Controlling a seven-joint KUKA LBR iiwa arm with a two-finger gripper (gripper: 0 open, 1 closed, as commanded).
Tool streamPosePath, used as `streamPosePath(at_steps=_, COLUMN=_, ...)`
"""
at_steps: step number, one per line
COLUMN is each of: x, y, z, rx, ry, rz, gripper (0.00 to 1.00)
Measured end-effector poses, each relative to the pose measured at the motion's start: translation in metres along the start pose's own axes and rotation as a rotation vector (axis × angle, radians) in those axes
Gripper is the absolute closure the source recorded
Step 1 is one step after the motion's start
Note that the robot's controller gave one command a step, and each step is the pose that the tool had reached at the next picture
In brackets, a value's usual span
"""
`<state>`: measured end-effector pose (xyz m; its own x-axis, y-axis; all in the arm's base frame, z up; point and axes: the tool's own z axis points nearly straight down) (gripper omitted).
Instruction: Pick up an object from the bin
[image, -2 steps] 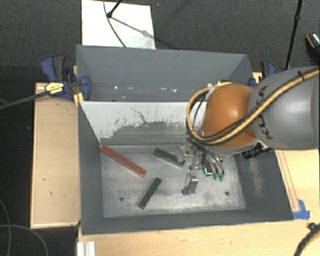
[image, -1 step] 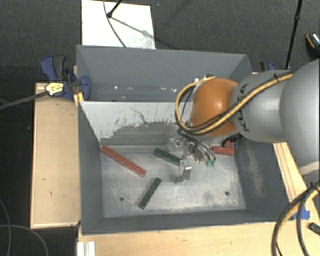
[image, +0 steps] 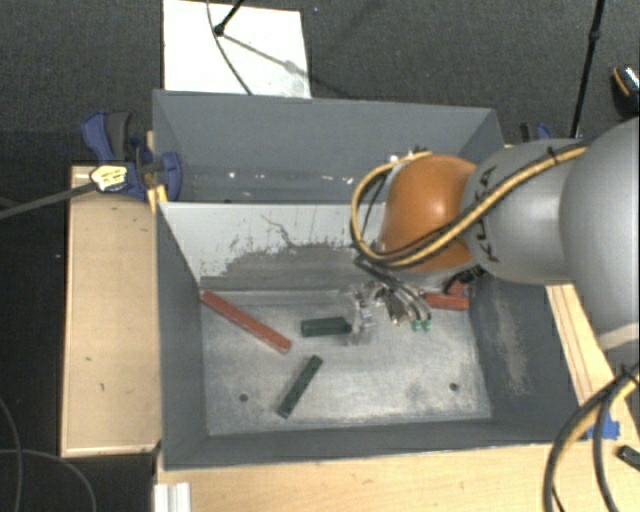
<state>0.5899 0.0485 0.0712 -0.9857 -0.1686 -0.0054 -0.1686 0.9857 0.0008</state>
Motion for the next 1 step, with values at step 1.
streamPosePath(at_steps=1, x=-0.0032, y=0.0052, z=-0.1477, rx=0.002, ry=-0.007, rz=-0.171, gripper=1.0)
